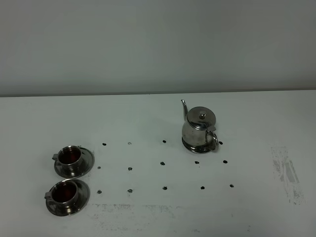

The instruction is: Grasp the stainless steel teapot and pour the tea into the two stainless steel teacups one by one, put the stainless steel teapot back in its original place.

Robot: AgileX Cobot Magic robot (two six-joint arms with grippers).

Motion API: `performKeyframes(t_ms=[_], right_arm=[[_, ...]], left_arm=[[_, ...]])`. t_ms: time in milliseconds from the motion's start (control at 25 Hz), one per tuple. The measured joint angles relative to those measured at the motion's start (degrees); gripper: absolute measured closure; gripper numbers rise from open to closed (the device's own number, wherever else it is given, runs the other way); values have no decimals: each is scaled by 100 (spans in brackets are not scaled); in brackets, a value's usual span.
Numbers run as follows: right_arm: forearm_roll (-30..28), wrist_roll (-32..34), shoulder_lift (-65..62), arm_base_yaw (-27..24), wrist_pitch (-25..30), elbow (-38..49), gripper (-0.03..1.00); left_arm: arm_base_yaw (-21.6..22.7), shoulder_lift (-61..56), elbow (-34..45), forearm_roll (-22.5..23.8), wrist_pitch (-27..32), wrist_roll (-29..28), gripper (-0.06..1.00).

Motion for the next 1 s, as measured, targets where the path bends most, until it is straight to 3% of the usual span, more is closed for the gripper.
performKeyframes(t_ms=[400, 1000], right_arm=[[506, -407, -1630, 24, -206, 902, 39], [671, -833, -1866, 24, -107, 1327, 39]], left_arm=[[0, 0, 0, 0, 0, 0, 40], [0, 0, 0, 0, 0, 0, 40]])
